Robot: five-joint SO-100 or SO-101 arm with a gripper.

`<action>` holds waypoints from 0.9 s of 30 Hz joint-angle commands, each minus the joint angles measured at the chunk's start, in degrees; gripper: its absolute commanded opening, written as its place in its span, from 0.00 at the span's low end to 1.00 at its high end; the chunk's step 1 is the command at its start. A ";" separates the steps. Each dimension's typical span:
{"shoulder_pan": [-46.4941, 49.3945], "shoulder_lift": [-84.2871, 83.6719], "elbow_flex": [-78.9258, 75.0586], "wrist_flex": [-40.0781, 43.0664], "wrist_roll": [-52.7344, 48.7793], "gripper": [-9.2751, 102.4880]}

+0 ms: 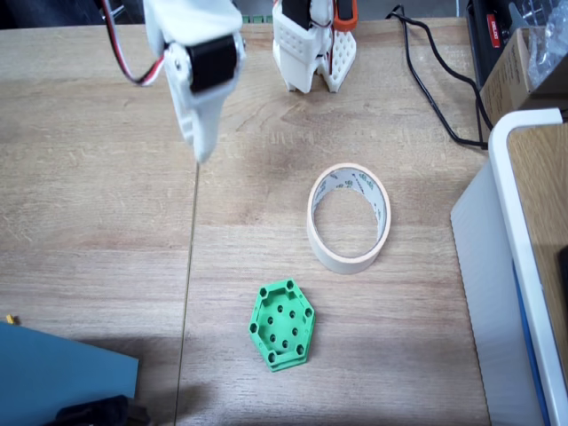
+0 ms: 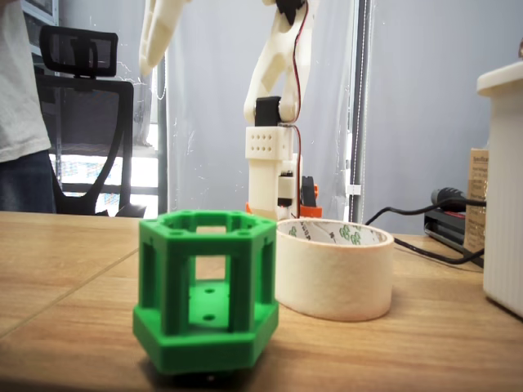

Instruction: Grasp a component and put it in the bin.

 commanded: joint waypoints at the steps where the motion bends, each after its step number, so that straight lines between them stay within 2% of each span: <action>1: -3.43 -3.25 -6.68 -0.18 6.59 0.22; 12: -15.73 -19.51 -18.98 -0.09 23.20 0.25; 27: -18.90 -30.15 -21.27 0.70 25.49 0.25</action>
